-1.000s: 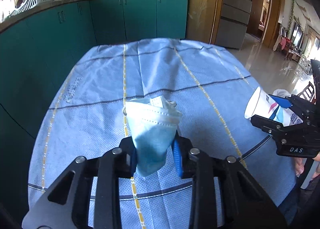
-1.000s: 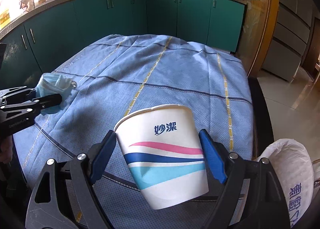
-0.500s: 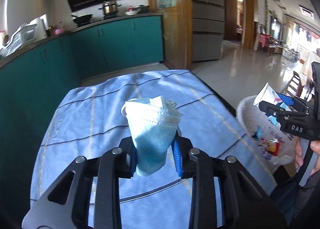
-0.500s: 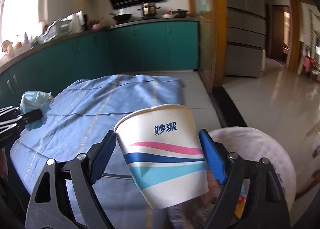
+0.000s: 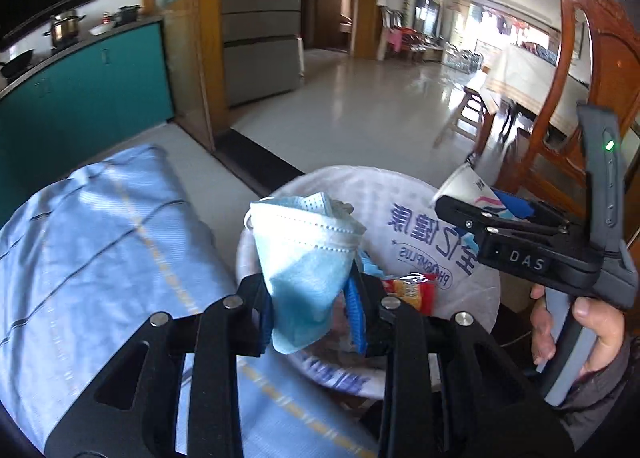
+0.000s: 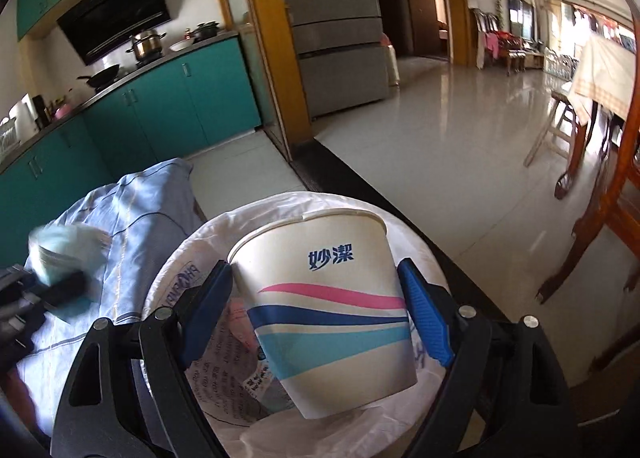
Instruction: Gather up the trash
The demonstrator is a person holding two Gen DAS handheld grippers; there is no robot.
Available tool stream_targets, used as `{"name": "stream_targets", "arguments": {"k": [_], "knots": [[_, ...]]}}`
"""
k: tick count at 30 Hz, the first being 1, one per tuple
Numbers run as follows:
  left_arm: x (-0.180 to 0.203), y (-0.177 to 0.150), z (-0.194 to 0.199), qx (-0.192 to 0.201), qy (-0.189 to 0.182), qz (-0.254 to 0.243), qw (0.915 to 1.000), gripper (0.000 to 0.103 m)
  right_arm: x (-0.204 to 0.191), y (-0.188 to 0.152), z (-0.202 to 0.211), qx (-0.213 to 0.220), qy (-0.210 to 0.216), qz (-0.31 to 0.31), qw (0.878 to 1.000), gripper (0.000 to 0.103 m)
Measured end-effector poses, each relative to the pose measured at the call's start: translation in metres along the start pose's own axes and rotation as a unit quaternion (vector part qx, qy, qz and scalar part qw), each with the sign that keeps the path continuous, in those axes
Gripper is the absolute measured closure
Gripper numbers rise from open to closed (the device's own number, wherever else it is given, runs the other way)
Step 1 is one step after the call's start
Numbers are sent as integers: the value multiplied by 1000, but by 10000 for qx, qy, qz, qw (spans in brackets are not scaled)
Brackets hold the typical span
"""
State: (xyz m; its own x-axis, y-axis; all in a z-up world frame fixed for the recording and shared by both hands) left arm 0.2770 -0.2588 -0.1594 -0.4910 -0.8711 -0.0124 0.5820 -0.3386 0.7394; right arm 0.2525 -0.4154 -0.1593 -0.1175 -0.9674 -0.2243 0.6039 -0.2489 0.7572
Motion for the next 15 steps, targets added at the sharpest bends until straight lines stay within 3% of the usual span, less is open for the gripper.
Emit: {"name": "stream_targets", "arguments": {"k": [1,3,4,5,9,12,15], "knots": [[5,0,-8,-37,-29,-38,10000,69,2,0,-1,-11,6,-46,10000,21],[13,-1,-21,-115,-142,-75,9998,51,3,1,-4,0,-7,-100,9999,19],[15,-2,-25,-128,-156,-63,9998,30,4,3,-4,26,-33,-118,9999,18],[16,-3,-25,-61,-97,-37,9999,18,4,4,-4,61,-67,-141,9999,17],[5,-6,-15,128,236,-138,9995,13,11,7,5,303,-73,-337,9989,8],[-18,-13,11,265,667,-97,9974,10,8,11,13,589,161,-510,9968,4],[-38,-21,47,364,1025,107,9940,6,-1,11,27,1016,111,-434,9938,4]]}}
Point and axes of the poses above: each gripper's, at about its wrist camera, not at the fingertips, and z roughly against the way its jaws point, x to its right, y to its top, the point moved 5 cm from there along -z, roughly the way its jaws point, and after that the axes turned 3 degrees about y, right-handed, at the moved point
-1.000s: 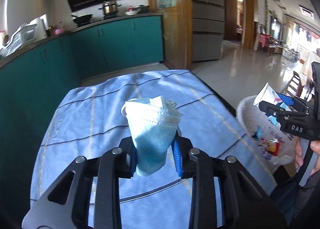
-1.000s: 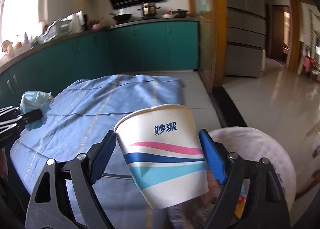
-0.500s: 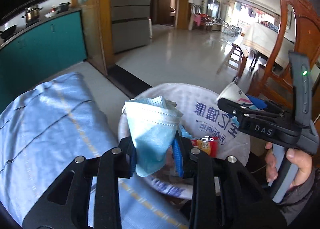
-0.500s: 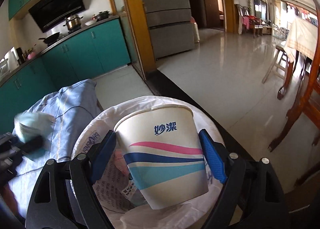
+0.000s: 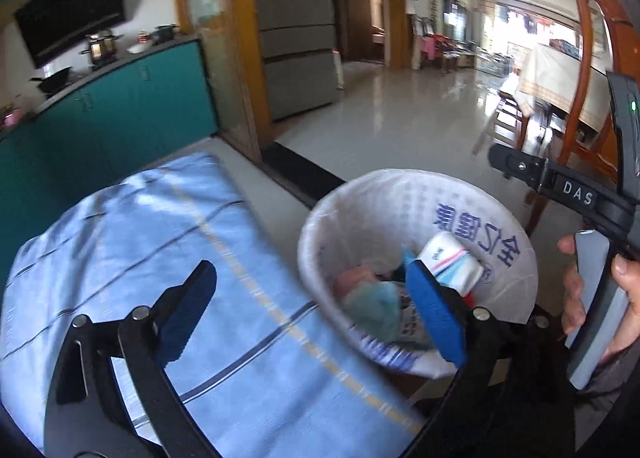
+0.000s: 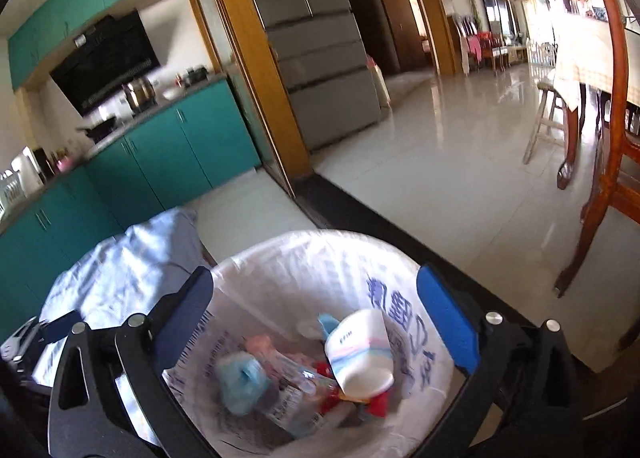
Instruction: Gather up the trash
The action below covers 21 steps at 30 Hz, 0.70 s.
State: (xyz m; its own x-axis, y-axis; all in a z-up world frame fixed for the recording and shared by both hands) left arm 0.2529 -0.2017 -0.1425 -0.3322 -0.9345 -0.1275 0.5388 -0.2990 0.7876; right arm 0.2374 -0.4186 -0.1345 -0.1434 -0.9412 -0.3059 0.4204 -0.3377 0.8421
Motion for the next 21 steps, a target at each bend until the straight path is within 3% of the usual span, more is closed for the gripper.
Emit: {"name": "stream_targets", "arguments": {"k": [4,8,15,21], "knots": [[-46,-15,72,292,518,333,9977,4,-25,-14,32,192,-371,310,9986,4],[-70,-29,130,460,903,492,9936,4,-65,-30,93,310,-344,426,9980,4],[-79,-48,204,792,1063,402,9904,3,-127,-37,191,529,-485,1186,9903,4],[-89,-56,240,1003,1099,494,9876,3,-146,-44,233,692,-598,1519,9842,4]]}}
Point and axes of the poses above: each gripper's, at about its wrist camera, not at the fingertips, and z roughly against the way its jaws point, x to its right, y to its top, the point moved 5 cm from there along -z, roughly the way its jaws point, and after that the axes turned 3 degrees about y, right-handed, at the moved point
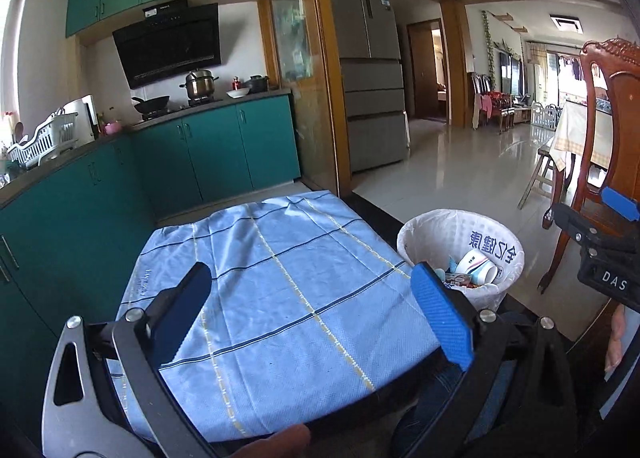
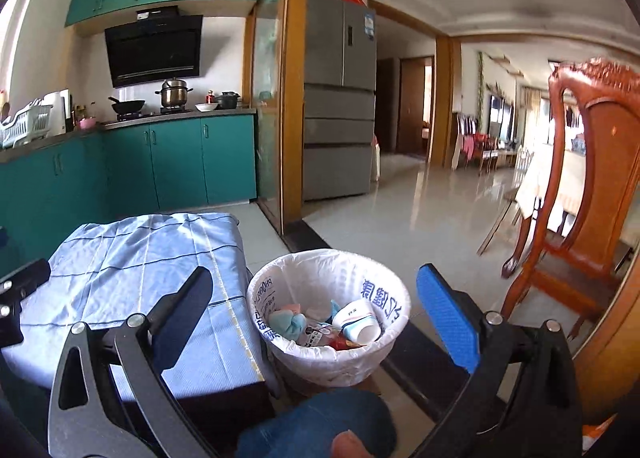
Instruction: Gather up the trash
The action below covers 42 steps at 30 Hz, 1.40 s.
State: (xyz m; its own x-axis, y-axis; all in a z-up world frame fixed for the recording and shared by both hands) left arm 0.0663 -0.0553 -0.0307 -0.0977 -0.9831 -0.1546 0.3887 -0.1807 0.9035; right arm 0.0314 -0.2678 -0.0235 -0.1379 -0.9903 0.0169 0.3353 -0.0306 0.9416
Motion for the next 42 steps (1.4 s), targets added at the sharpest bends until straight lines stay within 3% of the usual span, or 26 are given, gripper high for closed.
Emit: {"name": "stream_targets", "arguments": {"k": [16,42], "knots": [[-47,-4,22,24,436,291,9986,3,-44,7,9,-59,126,539,9985,4],[-52,0,13,-72,535,274,9982,3,-49,13,9,-32,70,466,9989,4]]}}
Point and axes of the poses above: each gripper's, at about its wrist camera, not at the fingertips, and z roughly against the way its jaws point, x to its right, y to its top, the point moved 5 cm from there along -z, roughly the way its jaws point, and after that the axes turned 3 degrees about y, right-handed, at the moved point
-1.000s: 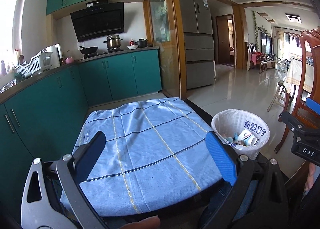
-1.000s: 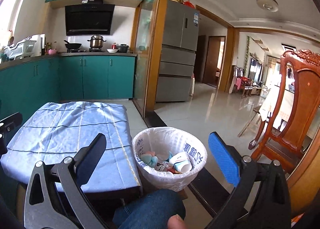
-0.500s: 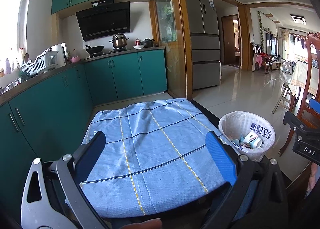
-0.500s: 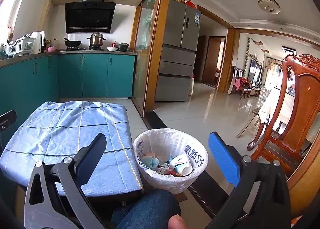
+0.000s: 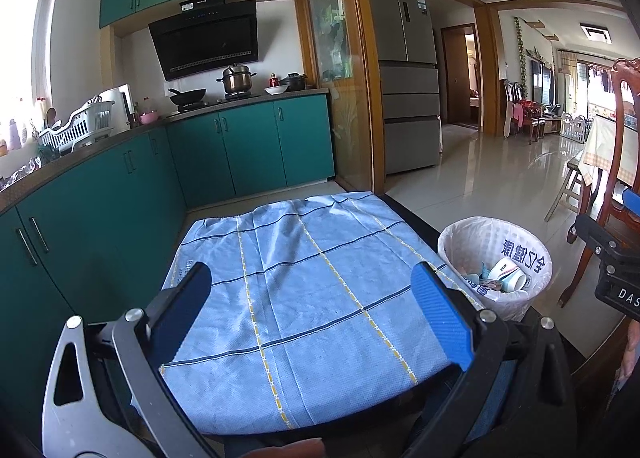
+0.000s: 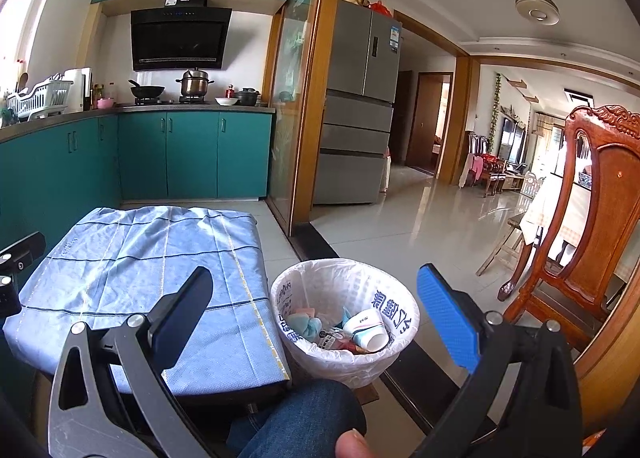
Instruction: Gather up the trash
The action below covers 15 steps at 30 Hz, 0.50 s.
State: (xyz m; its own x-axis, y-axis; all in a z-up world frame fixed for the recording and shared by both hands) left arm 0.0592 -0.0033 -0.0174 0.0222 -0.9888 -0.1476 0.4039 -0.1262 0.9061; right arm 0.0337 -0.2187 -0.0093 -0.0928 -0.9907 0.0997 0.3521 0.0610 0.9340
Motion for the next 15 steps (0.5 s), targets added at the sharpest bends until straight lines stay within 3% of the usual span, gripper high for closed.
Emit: {"name": "stream_targets", "arguments": {"k": [15], "knots": [[1,0,-4,-56,20,-24,10000,3,0,-2,-1,-48,23,-16,10000,4]]}}
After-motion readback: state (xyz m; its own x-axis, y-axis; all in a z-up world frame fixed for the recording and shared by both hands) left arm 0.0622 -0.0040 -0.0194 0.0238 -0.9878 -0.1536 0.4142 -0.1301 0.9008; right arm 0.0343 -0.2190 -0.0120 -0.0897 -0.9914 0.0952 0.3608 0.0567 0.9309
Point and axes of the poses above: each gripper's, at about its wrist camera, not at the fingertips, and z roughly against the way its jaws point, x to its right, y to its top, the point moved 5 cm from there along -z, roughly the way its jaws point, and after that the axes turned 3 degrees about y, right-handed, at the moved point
